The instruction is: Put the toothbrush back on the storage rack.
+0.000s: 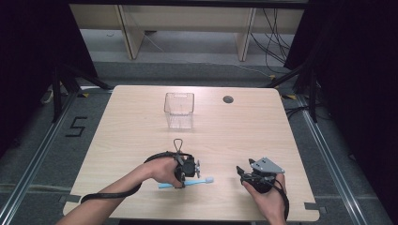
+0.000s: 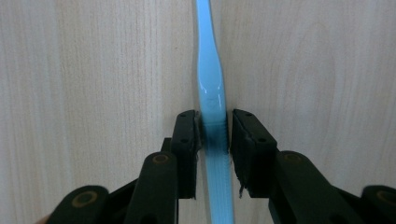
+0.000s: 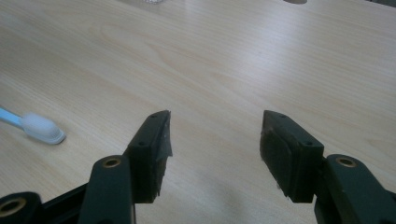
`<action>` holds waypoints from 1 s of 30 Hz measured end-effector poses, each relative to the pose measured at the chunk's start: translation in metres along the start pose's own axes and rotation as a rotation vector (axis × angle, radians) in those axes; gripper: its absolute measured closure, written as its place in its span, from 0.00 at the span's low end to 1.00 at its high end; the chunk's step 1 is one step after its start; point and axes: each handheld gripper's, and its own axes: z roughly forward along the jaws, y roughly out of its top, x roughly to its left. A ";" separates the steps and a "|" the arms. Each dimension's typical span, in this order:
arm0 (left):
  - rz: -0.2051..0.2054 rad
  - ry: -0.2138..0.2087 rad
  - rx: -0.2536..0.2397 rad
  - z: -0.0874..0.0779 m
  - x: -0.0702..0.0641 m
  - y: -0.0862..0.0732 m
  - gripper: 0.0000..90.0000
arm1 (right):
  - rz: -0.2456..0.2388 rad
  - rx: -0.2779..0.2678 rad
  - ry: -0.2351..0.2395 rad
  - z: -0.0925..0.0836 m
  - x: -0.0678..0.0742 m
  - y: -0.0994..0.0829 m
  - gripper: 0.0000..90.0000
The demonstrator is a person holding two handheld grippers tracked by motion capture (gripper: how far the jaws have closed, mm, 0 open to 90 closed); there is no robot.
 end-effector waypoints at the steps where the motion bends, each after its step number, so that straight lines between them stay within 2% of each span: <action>1: 0.000 0.003 0.000 0.000 0.000 0.000 0.78 | 0.001 0.000 0.000 0.000 0.000 0.000 0.49; 11: 0.027 0.014 0.042 0.000 -0.003 0.004 0.85 | -0.004 0.002 -0.003 0.000 0.000 0.000 0.48; 12: 0.029 0.016 0.044 0.000 -0.003 0.005 0.86 | 0.008 0.006 0.004 0.000 0.001 0.000 0.48; 13: 0.031 0.017 0.046 0.000 -0.003 0.005 0.86 | 0.043 0.018 0.013 -0.001 0.003 0.000 0.48; 14: 0.035 0.018 0.052 0.000 -0.003 0.005 0.86 | 0.046 0.020 0.014 -0.001 0.003 0.000 0.48; 19: 0.048 0.026 0.057 0.000 -0.005 0.005 0.87 | -0.002 0.004 0.003 0.000 0.000 -0.001 0.48; 20: 0.050 0.026 0.056 0.000 -0.005 0.005 0.87 | 0.045 0.023 0.013 0.000 0.003 -0.001 0.48; 23: 0.052 0.019 0.040 -0.001 -0.005 0.003 0.87 | 0.038 0.021 0.012 0.000 0.003 -0.001 0.48; 26: 0.050 0.008 0.007 -0.004 -0.005 0.002 0.87 | 0.001 0.006 -0.002 0.000 -0.001 -0.002 0.48; 30: 0.043 0.025 -0.083 -0.014 -0.003 -0.005 0.87 | 0.002 0.004 -0.005 0.000 -0.001 -0.002 0.48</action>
